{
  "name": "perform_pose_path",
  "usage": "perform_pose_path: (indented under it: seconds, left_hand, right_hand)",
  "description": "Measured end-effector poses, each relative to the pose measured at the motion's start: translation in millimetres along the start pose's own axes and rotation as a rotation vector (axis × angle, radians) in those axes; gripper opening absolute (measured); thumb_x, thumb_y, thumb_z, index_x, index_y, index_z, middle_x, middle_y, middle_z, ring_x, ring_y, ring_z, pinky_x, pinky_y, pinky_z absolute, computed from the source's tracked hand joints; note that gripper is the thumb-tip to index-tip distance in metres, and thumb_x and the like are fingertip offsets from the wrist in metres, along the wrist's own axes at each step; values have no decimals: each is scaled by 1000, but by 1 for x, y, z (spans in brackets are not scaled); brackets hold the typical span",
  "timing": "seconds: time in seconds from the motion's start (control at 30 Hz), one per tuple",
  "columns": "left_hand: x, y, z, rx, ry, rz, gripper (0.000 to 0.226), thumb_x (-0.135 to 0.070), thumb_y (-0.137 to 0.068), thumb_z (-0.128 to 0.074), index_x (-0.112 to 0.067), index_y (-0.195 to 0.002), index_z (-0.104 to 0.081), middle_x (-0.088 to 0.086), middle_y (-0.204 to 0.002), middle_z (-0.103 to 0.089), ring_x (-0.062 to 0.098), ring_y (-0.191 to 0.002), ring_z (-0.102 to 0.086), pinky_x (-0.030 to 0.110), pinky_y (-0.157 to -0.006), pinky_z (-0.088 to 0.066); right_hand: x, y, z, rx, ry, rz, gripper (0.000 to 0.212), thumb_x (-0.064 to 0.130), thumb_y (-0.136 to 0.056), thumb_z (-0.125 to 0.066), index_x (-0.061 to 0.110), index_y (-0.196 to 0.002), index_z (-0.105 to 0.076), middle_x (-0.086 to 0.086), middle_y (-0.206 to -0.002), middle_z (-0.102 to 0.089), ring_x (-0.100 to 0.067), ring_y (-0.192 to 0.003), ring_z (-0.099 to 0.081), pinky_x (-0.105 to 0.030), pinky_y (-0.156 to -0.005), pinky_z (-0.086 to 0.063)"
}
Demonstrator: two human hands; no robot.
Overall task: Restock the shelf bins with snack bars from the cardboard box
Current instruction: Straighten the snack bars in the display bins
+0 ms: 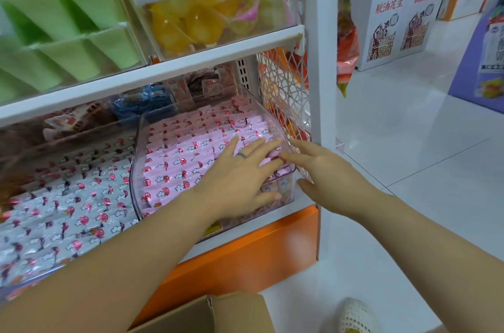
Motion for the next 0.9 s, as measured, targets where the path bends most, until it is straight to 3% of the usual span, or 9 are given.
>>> perform_pose_path:
  seconds: [0.1, 0.2, 0.33, 0.4, 0.47, 0.6, 0.7, 0.77, 0.9]
  left_hand:
    - [3, 22, -5, -196, 85, 51, 56, -48, -96, -38, -22, -146, -34, -1, -152, -34, 18, -133, -44, 43, -114, -12]
    - [6, 34, -21, -218, 23, -8, 54, -42, -92, -36, -14, -137, -49, 1, -138, -54, 20, -124, -54, 50, -108, -24]
    - [8, 23, -16, -58, 2, -2, 63, -52, -96, -33, -22, -151, -21, -8, -156, -21, 18, -145, -19, 44, -115, -1]
    - [10, 17, -18, 0, -31, 20, 68, -57, -97, -29, -26, -152, -3, -12, -158, 0, 14, -147, 2, 43, -116, 8]
    - [8, 19, -19, -3, -24, 12, 68, -57, -96, -29, -26, -152, -4, -12, -159, 0, 14, -147, 4, 43, -116, 10]
    - [7, 30, -12, -63, 140, -65, 59, -50, -97, -35, -30, -150, -19, -14, -157, -15, 8, -146, -7, 35, -114, 13]
    - [16, 27, -2, -64, 287, -28, 54, -46, -99, -34, -33, -150, -20, -17, -157, -13, 0, -143, -10, 32, -118, 7]
    - [17, 18, 2, -75, 299, -7, 57, -46, -99, -33, -29, -152, -16, -15, -159, -8, 1, -144, -7, 32, -120, 4]
    - [6, -3, -4, -37, 240, -49, 63, -50, -97, -31, -19, -151, -19, -4, -159, -15, 11, -146, -12, 35, -120, 1]
  right_hand:
    - [7, -1, 1, -119, 42, 111, 61, -2, -81, -62, 18, -137, -49, -5, -150, -37, -28, -139, -32, -46, -114, -29]
    - [17, 3, -1, 1, 206, 187, 64, 4, -84, -58, 24, -142, -41, 7, -151, -35, -22, -147, -8, -44, -114, 5]
    - [21, 0, -5, 104, 452, 146, 68, 10, -90, -48, 24, -150, -20, 11, -157, -19, -20, -142, 22, -51, -102, 21]
    - [23, -3, -11, 90, 539, 148, 71, 8, -79, -63, 18, -144, -38, 3, -150, -37, -27, -143, 7, -60, -101, 14]
    - [26, -5, -9, 57, 536, 157, 70, 6, -58, -77, 12, -126, -60, -2, -130, -60, -37, -140, -25, -66, -100, -1]
    - [33, -3, 4, 96, 419, 117, 51, 17, -87, -54, 25, -137, -46, 12, -142, -46, -20, -147, -3, -52, -106, 18]
    - [39, -2, 2, 3, 310, 118, 55, 17, -68, -69, 6, -122, -61, -9, -127, -62, -31, -128, -48, -56, -107, -14]
    - [35, -5, -5, -23, 293, 111, 64, 21, -62, -61, -1, -122, -60, -16, -125, -61, -32, -121, -55, -53, -104, -23]
    - [31, -8, -1, -32, 133, 139, 66, 14, -89, -44, 3, -148, -18, -10, -158, -12, -7, -141, 2, -12, -107, 12]
Point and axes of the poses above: each hand's wrist, its own y-axis away from the middle knuckle, its own z-axis out of the back of the hand, x = y × z, the point moved 2 cm from there along -y, towards the middle knuckle
